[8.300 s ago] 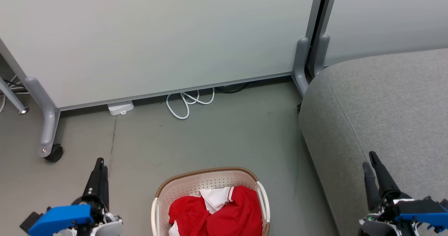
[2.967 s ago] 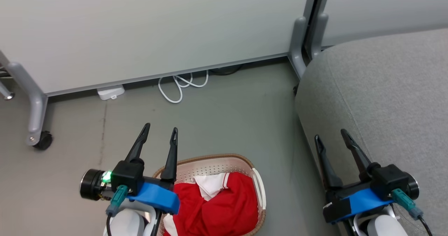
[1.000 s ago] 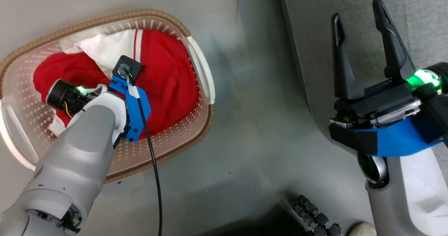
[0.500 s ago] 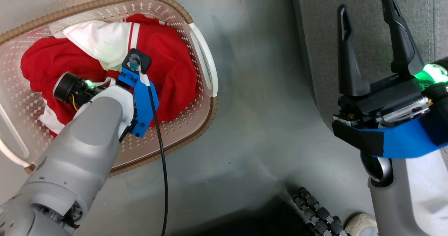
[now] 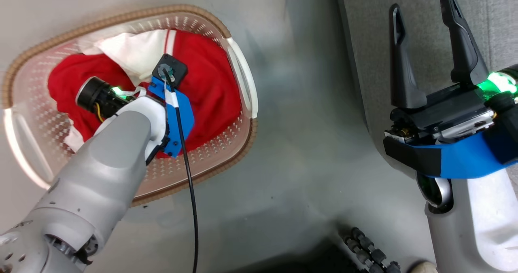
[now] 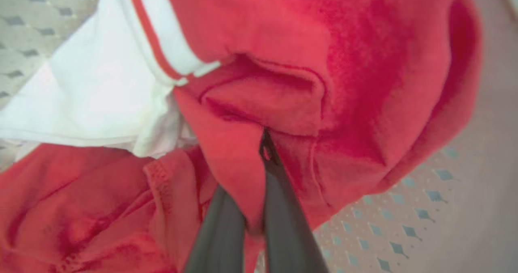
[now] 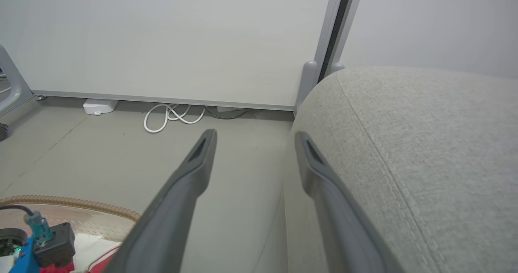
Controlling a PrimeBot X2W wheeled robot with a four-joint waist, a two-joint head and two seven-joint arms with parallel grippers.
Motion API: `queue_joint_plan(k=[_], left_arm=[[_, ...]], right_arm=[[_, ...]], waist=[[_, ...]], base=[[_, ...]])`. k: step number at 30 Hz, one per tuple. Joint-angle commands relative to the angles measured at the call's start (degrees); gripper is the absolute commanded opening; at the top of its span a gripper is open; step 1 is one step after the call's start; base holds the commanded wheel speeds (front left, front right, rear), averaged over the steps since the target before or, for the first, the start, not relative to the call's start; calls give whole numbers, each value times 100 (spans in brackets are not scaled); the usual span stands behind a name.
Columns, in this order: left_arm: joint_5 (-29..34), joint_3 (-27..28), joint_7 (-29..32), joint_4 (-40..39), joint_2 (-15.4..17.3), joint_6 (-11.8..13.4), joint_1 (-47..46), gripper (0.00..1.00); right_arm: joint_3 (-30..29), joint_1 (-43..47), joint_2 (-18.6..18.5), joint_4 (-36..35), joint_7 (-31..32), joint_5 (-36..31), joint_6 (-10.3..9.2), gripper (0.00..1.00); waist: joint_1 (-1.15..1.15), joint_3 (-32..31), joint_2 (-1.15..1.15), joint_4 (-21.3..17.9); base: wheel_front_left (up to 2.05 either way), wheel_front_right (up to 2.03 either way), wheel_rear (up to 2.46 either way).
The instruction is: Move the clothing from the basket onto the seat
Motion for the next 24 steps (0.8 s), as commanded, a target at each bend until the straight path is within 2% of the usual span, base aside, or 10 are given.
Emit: queue_joint_plan(k=[1,14,24], left_arm=[[-64,-15,-124,-42,-29,-1,-87,0],[-975,-102,-1661,-239,-267,-1,489,0],[-1614,-41,-2604,-491,-275,-1,1052,0]], right_arm=[[-20,-47,-10,28,-20,-22,0,100],[-30,319,-67,458,-20,-122,0,100],[-47,857,-95,768,-20,-90,0,100]], waist=[[0,-175,0,104],[0,-1587,0,633],[0,-2815,0,956]], base=[[0,0,0],[0,0,0],[0,0,0]])
